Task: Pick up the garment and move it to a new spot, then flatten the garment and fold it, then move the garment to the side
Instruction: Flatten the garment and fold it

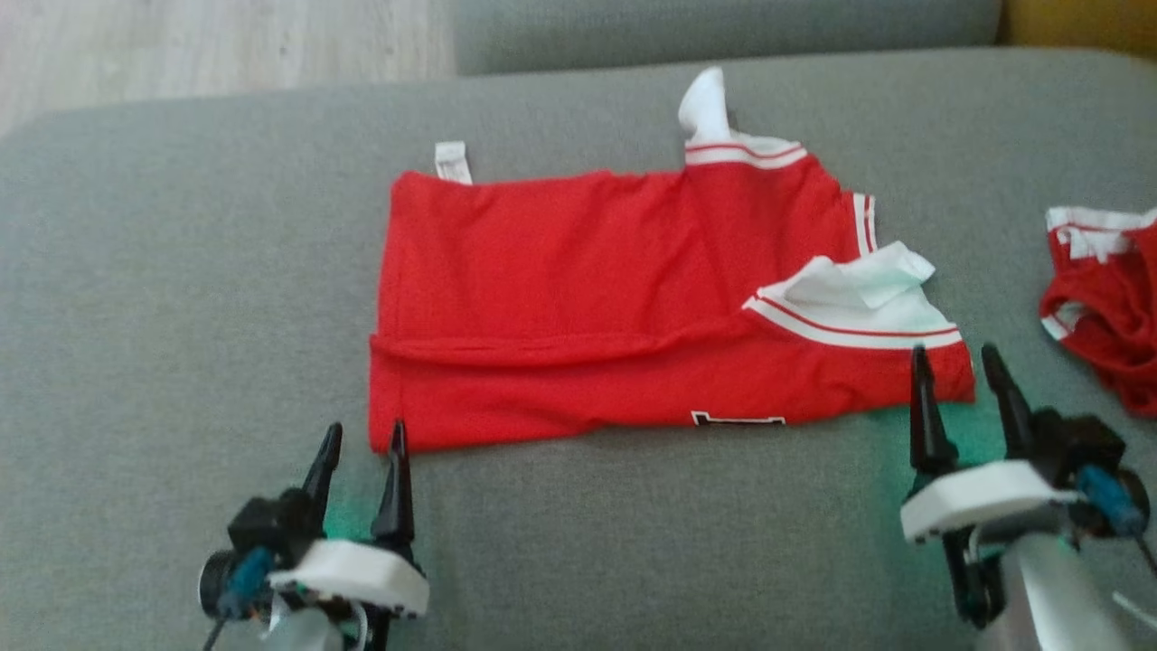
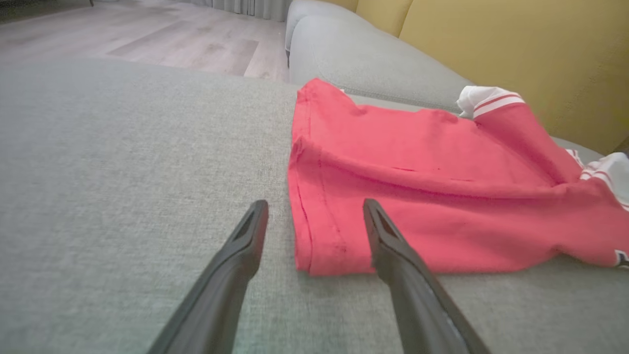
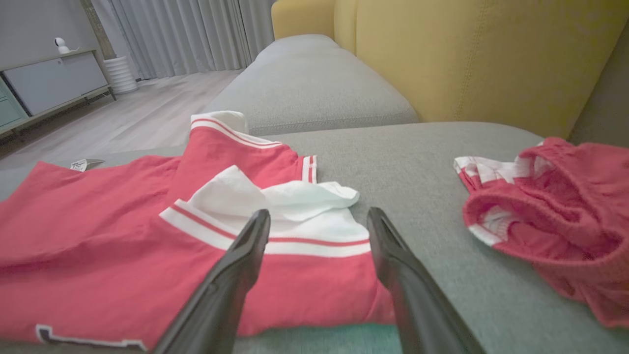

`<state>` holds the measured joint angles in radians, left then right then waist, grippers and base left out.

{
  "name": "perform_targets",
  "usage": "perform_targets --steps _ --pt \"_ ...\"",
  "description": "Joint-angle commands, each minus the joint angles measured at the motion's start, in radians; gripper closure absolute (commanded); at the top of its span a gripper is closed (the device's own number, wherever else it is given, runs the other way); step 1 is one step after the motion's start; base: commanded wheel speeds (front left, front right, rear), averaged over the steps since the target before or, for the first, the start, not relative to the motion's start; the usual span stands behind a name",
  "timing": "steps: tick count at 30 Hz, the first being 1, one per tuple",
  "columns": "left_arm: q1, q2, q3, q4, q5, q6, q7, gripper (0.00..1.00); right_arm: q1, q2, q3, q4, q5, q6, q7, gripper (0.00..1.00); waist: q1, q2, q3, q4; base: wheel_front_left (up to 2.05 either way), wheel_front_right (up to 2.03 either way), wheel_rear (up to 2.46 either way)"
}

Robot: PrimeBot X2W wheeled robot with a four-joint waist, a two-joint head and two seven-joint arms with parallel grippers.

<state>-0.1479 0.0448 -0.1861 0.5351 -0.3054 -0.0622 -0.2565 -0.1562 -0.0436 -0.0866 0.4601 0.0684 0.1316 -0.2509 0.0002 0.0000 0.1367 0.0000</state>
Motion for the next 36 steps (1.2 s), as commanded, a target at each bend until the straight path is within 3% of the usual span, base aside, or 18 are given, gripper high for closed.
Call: perform_targets --steps 1,8,10,11,12,20,21,22,26,36 --pt "-0.034 0.005 0.03 0.003 -0.014 -0.003 -0.005 0.0 -0.037 -0.007 0.021 -0.027 -0.008 -0.001 -0.011 0.0 -0.0002 0.0 0.038 -0.02 0.0 0.0 0.0" --pt "-0.117 0.005 -0.025 0.182 -0.062 -0.035 -0.005 0.0 -0.099 -0.007 -0.022 0.033 -0.076 -0.001 -0.011 0.0 -0.0002 0.0 0.088 -0.042 0.0 0.0 0.0" --pt "-0.132 0.005 -0.07 0.236 -0.088 -0.05 -0.005 0.56 -0.118 -0.007 -0.047 0.066 -0.087 -0.001 -0.011 0.0 -0.0002 0.0 0.096 -0.041 0.0 0.0 0.0" --pt "-0.142 0.005 -0.087 0.255 -0.1 -0.054 -0.005 0.72 -0.128 -0.007 -0.056 0.087 -0.092 -0.001 -0.011 0.0 -0.0002 0.0 0.101 -0.039 0.0 0.0 0.0" --pt "-0.151 0.005 -0.102 0.271 -0.115 -0.057 -0.005 1.0 -0.136 -0.007 -0.061 0.112 -0.1 -0.001 -0.011 0.0 -0.0002 0.0 0.104 -0.036 0.0 0.0 0.0" --pt "-0.181 0.005 -0.206 0.327 -0.181 -0.067 -0.005 1.0 -0.176 -0.007 -0.053 0.295 -0.074 -0.001 -0.011 0.0 -0.0002 0.0 0.106 -0.017 0.0 0.0 0.0" --pt "-0.18 0.005 -0.208 0.32 -0.187 -0.067 -0.005 1.0 -0.179 -0.007 -0.046 0.32 -0.064 -0.001 -0.011 0.64 -0.0002 0.0 0.101 -0.015 0.0 0.0 0.0" --pt "-0.176 0.005 -0.205 0.31 -0.19 -0.068 -0.005 1.0 -0.181 -0.007 -0.044 0.337 -0.053 -0.001 -0.011 1.0 -0.0002 0.0 0.094 -0.014 0.0 0.0 0.0" --pt "-0.156 0.005 -0.162 0.256 -0.18 -0.068 -0.005 1.0 -0.182 -0.007 -0.057 0.334 0.005 -0.001 -0.011 1.0 -0.0002 0.0 0.059 -0.012 0.0 0.0 0.0" --pt "-0.182 0.039 -0.003 0.145 -0.089 -0.068 -0.005 1.0 -0.228 -0.007 -0.067 0.159 0.129 -0.001 -0.011 1.0 -0.0002 0.0 -0.081 -0.022 0.0 0.0 0.0"
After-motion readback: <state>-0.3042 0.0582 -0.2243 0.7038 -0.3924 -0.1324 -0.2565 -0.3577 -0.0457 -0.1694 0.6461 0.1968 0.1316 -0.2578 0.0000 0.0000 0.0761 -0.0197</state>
